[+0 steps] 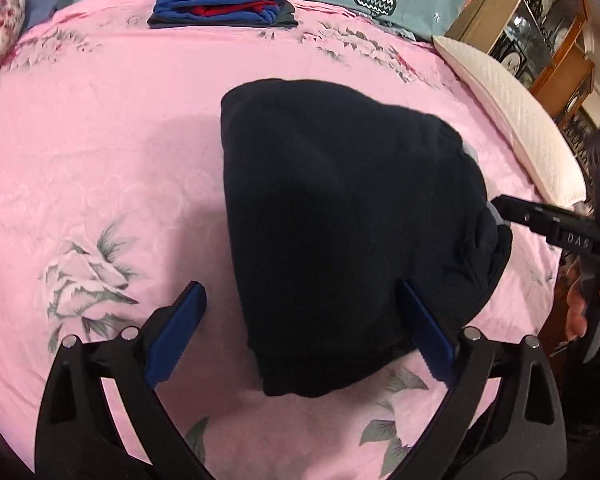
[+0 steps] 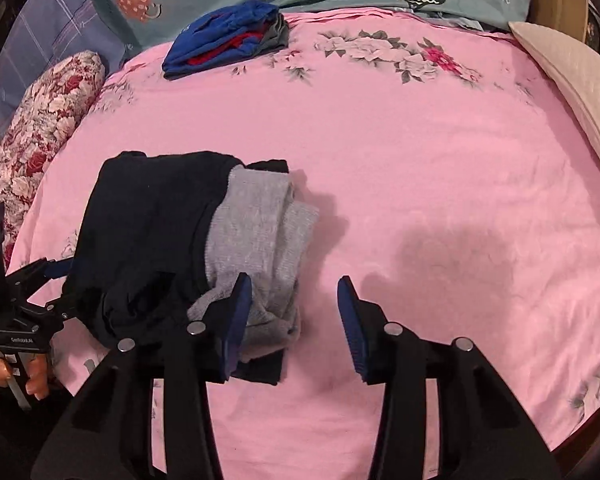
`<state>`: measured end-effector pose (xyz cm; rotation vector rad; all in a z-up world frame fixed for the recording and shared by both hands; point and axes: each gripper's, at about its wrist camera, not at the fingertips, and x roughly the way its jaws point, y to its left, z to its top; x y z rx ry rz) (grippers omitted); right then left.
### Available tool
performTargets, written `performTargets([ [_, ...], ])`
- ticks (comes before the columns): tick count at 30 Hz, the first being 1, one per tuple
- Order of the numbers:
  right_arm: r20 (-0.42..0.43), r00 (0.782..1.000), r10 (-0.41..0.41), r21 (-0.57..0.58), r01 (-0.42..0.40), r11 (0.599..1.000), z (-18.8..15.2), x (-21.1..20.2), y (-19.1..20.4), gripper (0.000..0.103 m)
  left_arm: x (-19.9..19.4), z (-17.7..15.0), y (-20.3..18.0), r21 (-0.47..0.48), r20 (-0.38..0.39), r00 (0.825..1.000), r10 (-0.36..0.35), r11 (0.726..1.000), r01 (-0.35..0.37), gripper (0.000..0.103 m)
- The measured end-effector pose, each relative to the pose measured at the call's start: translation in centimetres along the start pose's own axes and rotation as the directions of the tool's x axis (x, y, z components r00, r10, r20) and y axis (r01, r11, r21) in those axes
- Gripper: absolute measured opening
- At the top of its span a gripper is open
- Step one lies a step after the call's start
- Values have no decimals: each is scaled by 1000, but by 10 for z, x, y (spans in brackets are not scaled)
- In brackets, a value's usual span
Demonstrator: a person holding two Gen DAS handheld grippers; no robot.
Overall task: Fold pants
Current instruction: 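Grasp the folded bundle with the right tool and lift it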
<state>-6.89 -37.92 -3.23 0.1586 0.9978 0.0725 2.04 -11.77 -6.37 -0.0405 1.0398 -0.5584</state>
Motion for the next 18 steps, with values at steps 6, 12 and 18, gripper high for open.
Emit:
performTargets([
  [6, 133, 971, 198, 124, -214, 969, 10, -45, -31, 80, -49, 18, 4, 13, 175, 982, -69, 998, 67, 100],
  [12, 24, 931, 365, 184, -363, 913, 13, 13, -26, 98, 2, 35, 38, -171, 61, 969, -240, 954, 247, 101],
  [18, -69, 895, 441, 119, -432, 894, 9, 53, 6, 98, 29, 35, 27, -179, 25, 968, -250, 952, 250, 101],
])
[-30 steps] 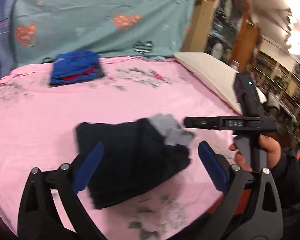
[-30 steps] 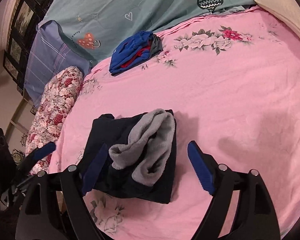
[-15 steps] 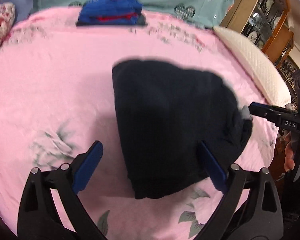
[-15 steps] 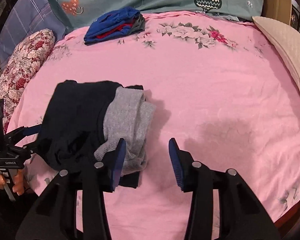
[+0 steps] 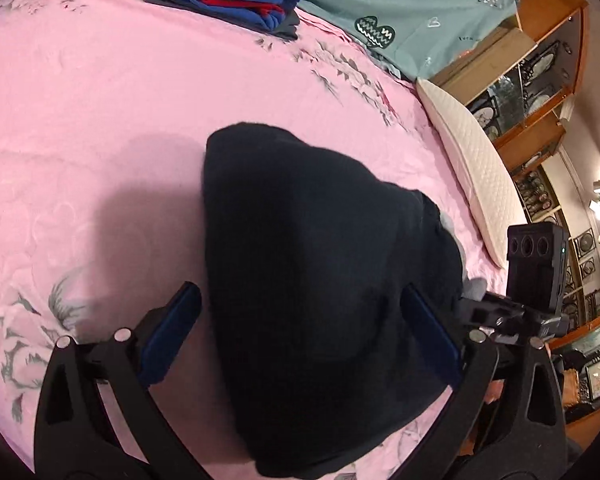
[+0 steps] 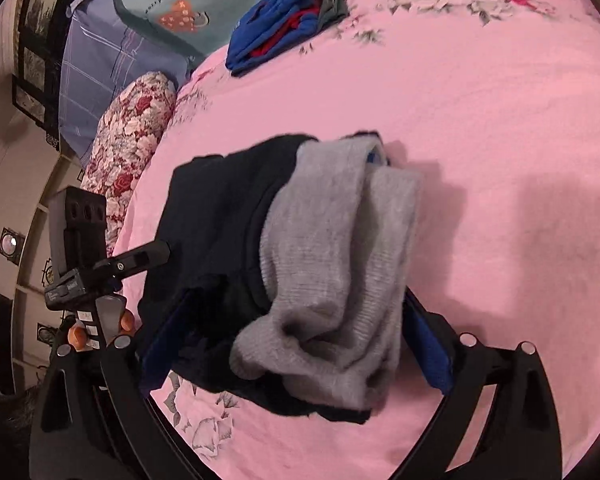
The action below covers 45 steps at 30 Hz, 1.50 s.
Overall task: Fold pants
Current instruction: 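Grasp the folded bundle with the right tool and lift it, then place the bundle on the blue clothes stack and open the right tool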
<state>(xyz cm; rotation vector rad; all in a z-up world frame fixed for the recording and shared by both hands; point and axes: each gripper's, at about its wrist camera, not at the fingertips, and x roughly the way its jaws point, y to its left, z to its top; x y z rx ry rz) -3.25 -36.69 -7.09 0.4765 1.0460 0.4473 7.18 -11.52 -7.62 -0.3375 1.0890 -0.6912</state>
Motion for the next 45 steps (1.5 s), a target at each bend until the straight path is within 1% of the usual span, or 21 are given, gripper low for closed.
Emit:
performTargets([
  [1, -5, 1000, 4, -4, -4, 1000, 0, 0, 2, 91, 0, -1, -1, -9, 1, 1000, -17, 1000, 17, 100],
  [2, -3, 1000, 10, -8, -10, 1000, 1, -2, 3, 74, 3, -1, -4, -12, -10, 999, -45, 999, 45, 88],
  [4, 11, 999, 35, -10, -35, 999, 1, -10, 2, 49, 3, -3, -12, 14, -4, 1000, 11, 1000, -11, 61],
  [5, 23, 999, 37, -10, -37, 999, 0, -15, 3, 43, 4, -2, -13, 12, -8, 1000, 3, 1000, -3, 52],
  [8, 58, 998, 27, -25, -26, 999, -1, -22, 15, 41, -3, 0, -11, -15, 8, 1000, -25, 1000, 25, 48],
  [13, 134, 990, 53, -123, -36, 992, 40, -44, 60, 40, -28, 23, -24, 34, 66, 997, -27, 999, 25, 47],
  [16, 187, 981, 58, -175, -25, 984, 96, -51, 87, 40, -53, 68, -31, 73, 133, 991, -5, 997, -5, 47],
  [20, 280, 959, 50, -239, 20, 971, 196, -51, 119, 40, -84, 165, -39, 119, 249, 968, 42, 990, -73, 47],
  [24, 360, 932, 29, -247, 65, 967, 302, -30, 121, 40, -90, 275, -29, 114, 330, 941, 78, 986, -122, 53],
  [25, 363, 932, 13, -237, 79, 968, 326, -16, 115, 42, -83, 301, -23, 111, 346, 933, 98, 983, -144, 57],
  [27, 355, 934, -38, -184, 109, 977, 372, 23, 91, 53, -51, 348, -6, 102, 339, 931, 136, 978, -180, 87],
  [28, 346, 931, -118, -147, 178, 973, 391, 49, 74, 66, -27, 368, 13, 87, 318, 932, 175, 973, -212, 93],
  [30, 321, 896, -306, -72, 346, 936, 405, 91, 43, 68, 18, 386, 56, 30, 251, 917, 311, 944, -329, 94],
  [31, 312, 885, -346, -29, 373, 928, 404, 100, 29, 66, 32, 388, 74, -6, 202, 908, 368, 927, -374, 93],
  [32, 331, 888, -318, 1, 337, 942, 397, 98, 21, 65, 41, 381, 99, -64, 148, 902, 406, 914, -401, 91],
  [33, 366, 885, -287, 9, 305, 952, 387, 89, 18, 65, 35, 372, 109, -93, 164, 919, 359, 933, -348, 92],
  [34, 402, 868, -292, 5, 317, 948, 375, 77, 19, 65, 20, 361, 112, -107, 198, 919, 340, 940, -324, 93],
  [37, 427, 853, -299, -29, 343, 939, 332, 45, 34, 74, -25, 323, 96, -69, 270, 878, 395, 918, -391, 99],
  [41, 434, 821, -372, -85, 448, 890, 260, 9, 72, 92, -93, 234, 53, -6, 408, 802, 435, 880, -474, 101],
  [44, 479, 784, -394, -141, 512, 847, 188, -17, 100, 102, -124, 158, 24, 0, 440, 757, 484, 843, -539, 101],
  [45, 487, 782, -389, -146, 512, 847, 172, -24, 106, 102, -130, 141, 17, -1, 439, 754, 489, 839, -544, 101],
])
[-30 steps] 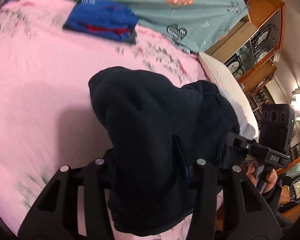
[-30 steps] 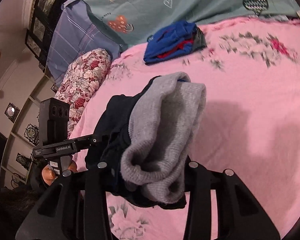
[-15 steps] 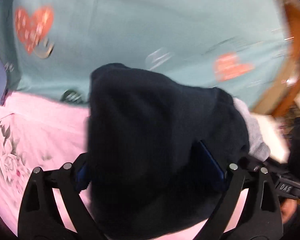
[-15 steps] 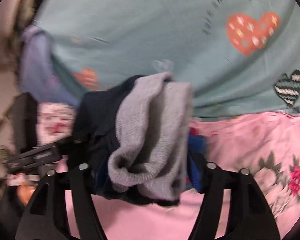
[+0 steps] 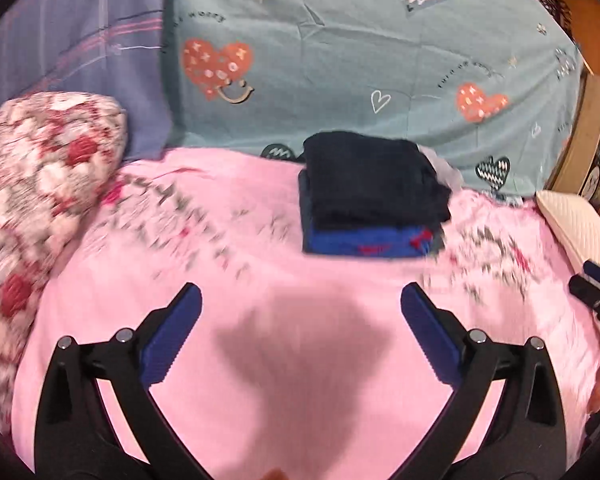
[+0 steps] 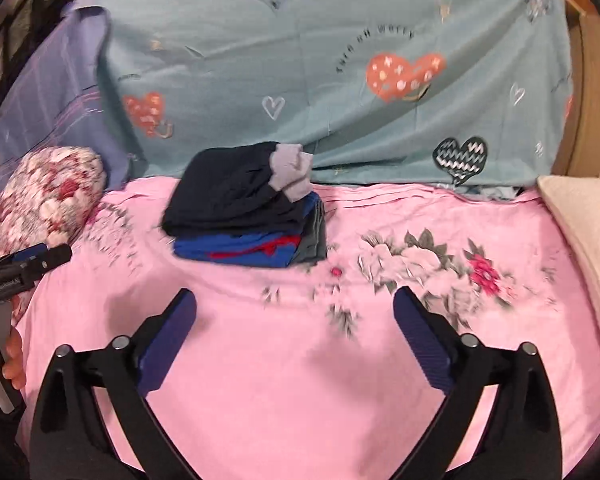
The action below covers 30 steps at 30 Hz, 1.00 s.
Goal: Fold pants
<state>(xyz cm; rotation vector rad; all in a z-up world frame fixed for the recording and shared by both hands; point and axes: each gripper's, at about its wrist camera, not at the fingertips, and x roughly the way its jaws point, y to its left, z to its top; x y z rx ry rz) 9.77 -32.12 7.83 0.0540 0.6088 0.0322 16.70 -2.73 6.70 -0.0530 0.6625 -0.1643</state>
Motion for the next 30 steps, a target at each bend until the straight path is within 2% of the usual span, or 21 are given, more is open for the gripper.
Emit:
performTargets([
  [3, 8, 999, 37, 16, -37, 999, -34, -46, 7, 102, -49, -33, -7, -9, -2, 1000, -26, 1000, 26, 101],
  [5, 48, 998, 39, 17, -40, 999, -49, -73, 12, 102, -84, -53, -10, -13, 43, 998, -36, 999, 37, 101],
  [7, 74, 997, 24, 1, -24, 1000, -62, -96, 18, 102, -114, -71, -14, -12, 88, 996, -18, 1000, 19, 101],
  [9, 78, 997, 20, -10, -19, 1000, -74, -112, 23, 102, -137, -85, -17, -6, 95, 996, -2, 1000, 3, 101],
  [12, 82, 997, 9, -11, -8, 1000, -88, -130, 25, 102, -158, -97, -28, 51, 86, 994, 71, 996, -76, 101],
  [15, 96, 995, -7, -4, 8, 1000, -93, -140, 24, 102, -173, -105, -35, 104, 114, 986, 119, 986, -131, 101],
  [20, 107, 994, -8, 15, 6, 1000, -96, -147, 22, 102, -184, -110, -36, 110, 128, 986, 108, 986, -123, 101],
  [30, 93, 995, -17, 16, 15, 1000, -99, -141, 21, 102, -171, -111, -35, 100, 110, 988, 111, 987, -122, 101],
])
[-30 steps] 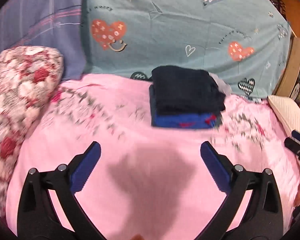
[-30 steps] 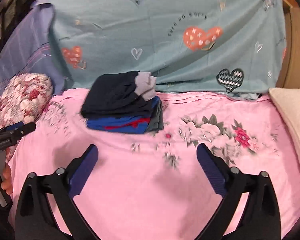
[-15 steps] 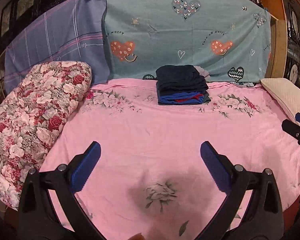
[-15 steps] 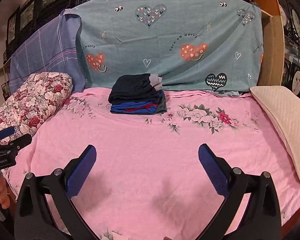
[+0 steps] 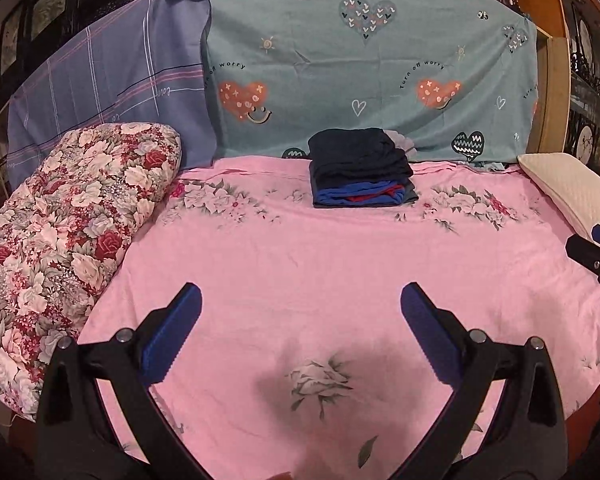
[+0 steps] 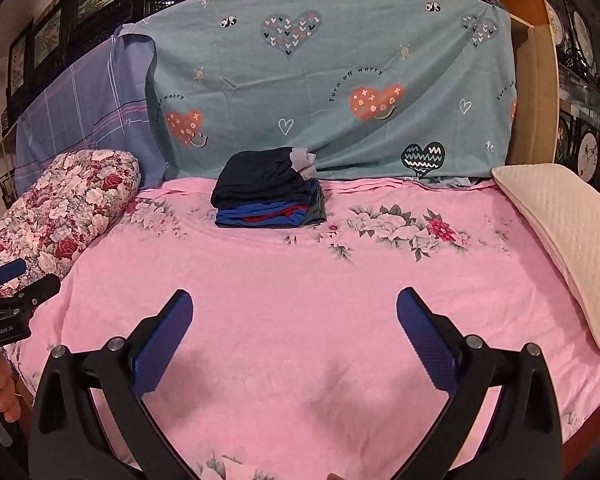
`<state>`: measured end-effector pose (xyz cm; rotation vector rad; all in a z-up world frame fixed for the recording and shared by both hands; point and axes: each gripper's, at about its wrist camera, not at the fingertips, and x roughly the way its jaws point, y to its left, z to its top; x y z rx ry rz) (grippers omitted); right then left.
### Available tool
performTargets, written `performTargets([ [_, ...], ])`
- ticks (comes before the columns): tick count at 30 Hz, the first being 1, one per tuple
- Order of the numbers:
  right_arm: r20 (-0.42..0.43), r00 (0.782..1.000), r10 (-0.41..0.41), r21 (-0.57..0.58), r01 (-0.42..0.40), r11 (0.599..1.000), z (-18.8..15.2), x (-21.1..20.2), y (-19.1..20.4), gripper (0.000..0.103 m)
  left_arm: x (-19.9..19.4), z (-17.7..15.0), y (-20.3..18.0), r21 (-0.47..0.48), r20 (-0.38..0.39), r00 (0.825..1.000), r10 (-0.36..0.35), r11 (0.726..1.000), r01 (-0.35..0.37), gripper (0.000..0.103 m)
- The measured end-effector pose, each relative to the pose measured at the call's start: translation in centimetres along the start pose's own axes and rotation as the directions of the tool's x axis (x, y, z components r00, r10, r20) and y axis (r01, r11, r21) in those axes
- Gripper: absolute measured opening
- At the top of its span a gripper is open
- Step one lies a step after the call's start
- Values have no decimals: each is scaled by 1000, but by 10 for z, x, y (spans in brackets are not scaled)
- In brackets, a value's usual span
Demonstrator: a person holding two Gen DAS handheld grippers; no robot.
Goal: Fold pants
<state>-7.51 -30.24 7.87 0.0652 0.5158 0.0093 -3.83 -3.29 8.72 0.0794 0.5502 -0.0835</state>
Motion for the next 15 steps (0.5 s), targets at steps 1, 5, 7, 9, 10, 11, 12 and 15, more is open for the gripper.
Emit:
performTargets([
  [1, 0, 1000, 0, 0, 0, 1000, 0, 0, 0, 102, 1, 0, 0, -4, 4, 1000, 3, 1000, -3, 101],
  [5, -3, 1000, -5, 1, 5, 1000, -2, 2, 0, 102, 2, -1, -1, 3, 26, 1000, 5, 1000, -5, 101],
  [7, -7, 1000, -5, 2, 5, 1000, -3, 3, -1, 102, 4, -1, -1, 6, 15, 1000, -1, 1000, 1, 101],
  [9, -7, 1000, -4, 5, 4, 1000, -4, 3, -2, 102, 8, -1, 0, -6, -6, 1000, -14, 1000, 14, 101],
  [10, -7, 1000, -4, 6, 5, 1000, -4, 3, -2, 102, 9, 0, 1, -8, -12, 1000, -12, 1000, 12, 101],
  [11, -6, 1000, -4, 6, 4, 1000, -4, 3, -3, 102, 10, 0, 1, -7, -11, 1000, -2, 1000, 2, 101],
  [12, -5, 1000, -4, 6, 4, 1000, -5, 2, -3, 102, 10, 0, 1, -5, -8, 1000, 8, 1000, -8, 101],
  [15, -6, 1000, -4, 5, 4, 1000, -5, 2, -3, 102, 8, 0, 1, -5, -3, 1000, 13, 1000, -13, 101],
])
